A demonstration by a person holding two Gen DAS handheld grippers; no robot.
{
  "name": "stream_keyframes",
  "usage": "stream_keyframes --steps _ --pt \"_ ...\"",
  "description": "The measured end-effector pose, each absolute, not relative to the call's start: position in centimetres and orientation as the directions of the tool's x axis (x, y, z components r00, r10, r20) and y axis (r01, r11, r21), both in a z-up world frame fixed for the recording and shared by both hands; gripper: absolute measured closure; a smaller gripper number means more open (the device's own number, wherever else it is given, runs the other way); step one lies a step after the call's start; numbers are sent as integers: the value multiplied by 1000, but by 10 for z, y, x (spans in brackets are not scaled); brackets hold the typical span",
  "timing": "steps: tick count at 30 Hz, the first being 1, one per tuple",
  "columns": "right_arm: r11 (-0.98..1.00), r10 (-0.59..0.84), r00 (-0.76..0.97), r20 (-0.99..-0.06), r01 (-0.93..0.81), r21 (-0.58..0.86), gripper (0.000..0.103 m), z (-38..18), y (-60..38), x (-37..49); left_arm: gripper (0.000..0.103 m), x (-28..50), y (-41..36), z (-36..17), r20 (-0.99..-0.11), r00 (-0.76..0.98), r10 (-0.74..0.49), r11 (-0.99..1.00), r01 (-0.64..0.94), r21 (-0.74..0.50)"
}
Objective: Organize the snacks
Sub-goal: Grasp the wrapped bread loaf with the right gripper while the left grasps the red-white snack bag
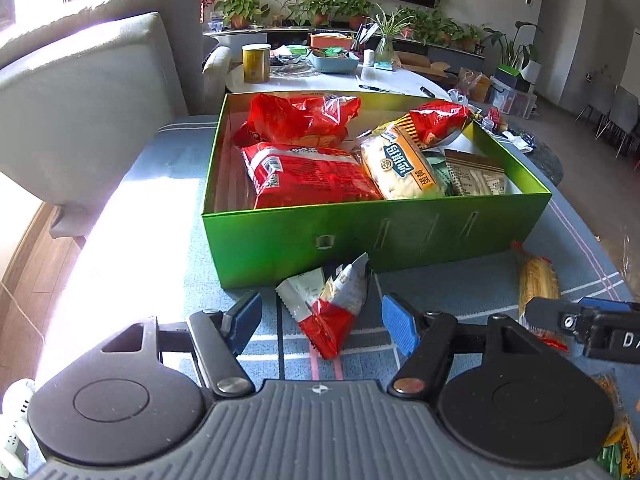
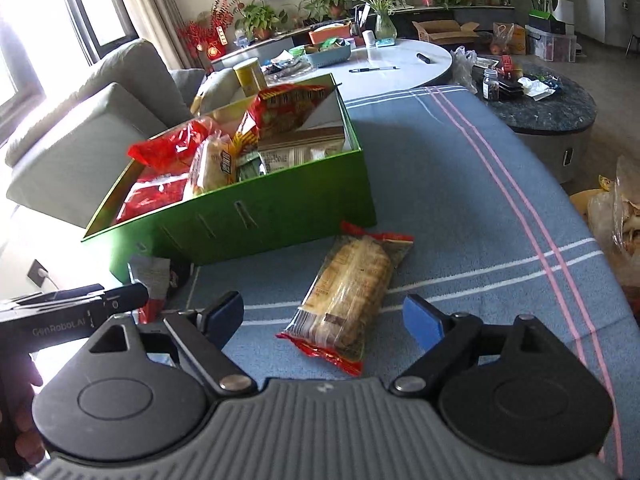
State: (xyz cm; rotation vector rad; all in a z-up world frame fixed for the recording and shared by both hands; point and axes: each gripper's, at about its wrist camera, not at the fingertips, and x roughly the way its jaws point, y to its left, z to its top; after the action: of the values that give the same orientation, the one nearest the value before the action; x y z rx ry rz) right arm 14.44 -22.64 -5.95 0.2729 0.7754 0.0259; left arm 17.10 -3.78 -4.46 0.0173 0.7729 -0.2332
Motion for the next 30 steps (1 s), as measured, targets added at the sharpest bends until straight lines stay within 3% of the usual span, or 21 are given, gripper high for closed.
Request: stream_keyframes --steps 8,14,16,23,30 --pt "953 144 710 -689 89 291 30 -68 -231 144 39 180 -51 -54 -704 666 -246 963 251 -99" --pt "942 135 723 -678 118 313 30 -66 -240 142 40 162 -65 -57 -706 523 -477 861 440 -255" --pt "936 132 726 -675 132 326 30 -65 -245 141 40 153 -68 -53 -706 500 -502 843 465 -270" --pt "930 133 729 -672 142 339 30 -63 -249 138 39 136 -70 -35 -647 662 -379 887 459 -49" --pt "933 143 721 -678 131 336 30 -65 -247 141 39 157 -78 -48 -661 680 -318 889 456 42"
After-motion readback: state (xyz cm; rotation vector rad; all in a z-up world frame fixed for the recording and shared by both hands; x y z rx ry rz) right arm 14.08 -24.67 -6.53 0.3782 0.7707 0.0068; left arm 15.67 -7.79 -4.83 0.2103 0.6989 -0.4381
